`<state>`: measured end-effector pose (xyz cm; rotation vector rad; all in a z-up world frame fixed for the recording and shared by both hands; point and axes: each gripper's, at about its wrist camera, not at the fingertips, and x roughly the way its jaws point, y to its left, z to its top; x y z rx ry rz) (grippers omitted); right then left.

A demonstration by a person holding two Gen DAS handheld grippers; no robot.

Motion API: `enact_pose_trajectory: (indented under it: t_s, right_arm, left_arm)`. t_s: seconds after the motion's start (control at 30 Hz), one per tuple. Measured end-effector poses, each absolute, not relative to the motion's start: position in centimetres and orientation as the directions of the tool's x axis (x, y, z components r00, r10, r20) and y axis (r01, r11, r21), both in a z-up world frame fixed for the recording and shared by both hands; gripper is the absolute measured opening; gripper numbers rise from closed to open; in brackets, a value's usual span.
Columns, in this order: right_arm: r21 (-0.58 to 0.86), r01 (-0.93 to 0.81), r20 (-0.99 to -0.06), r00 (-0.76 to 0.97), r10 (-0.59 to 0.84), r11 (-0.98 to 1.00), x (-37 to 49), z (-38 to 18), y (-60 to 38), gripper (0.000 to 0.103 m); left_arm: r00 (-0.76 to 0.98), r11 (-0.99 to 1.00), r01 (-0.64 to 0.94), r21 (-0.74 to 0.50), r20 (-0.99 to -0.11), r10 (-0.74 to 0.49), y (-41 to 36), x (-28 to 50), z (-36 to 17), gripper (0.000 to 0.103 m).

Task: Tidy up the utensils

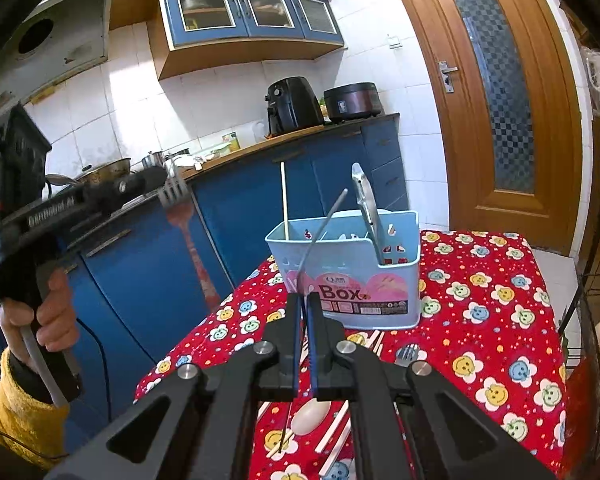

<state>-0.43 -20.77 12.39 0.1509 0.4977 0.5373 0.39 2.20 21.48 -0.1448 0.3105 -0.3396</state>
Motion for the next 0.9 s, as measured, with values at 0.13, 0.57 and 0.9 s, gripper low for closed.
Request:
enact_pose_trajectory:
  t_s: [0.13, 0.57, 0.9]
  right_arm:
    - [0.259, -0.446, -0.412, 0.752, 0.515, 0.857, 0.5, 12.9, -20.7, 0.005]
    - [0.252, -0.412, -0.425, 0.766, 0.483, 0.875, 3.6, 12.9, -21.3, 0.005]
    - [0.213, -0.36, -0.405, 0.813, 0.417, 0.908, 5.5, 14.4, -22.4, 0.005]
  left_arm:
    - [0.897, 0.922, 0.322, -0.217, -0.242, -0.37, 1.9, 2.7, 23.1, 0.001]
    - [0.892, 0.883, 0.337, -0.328, -0.189, -0.411, 1.0, 11.2, 25.0, 0.001]
    - [0.883, 0.866, 0.295, -0.405, -0.231, -0.409, 2.3, 15.2, 21.1, 0.001]
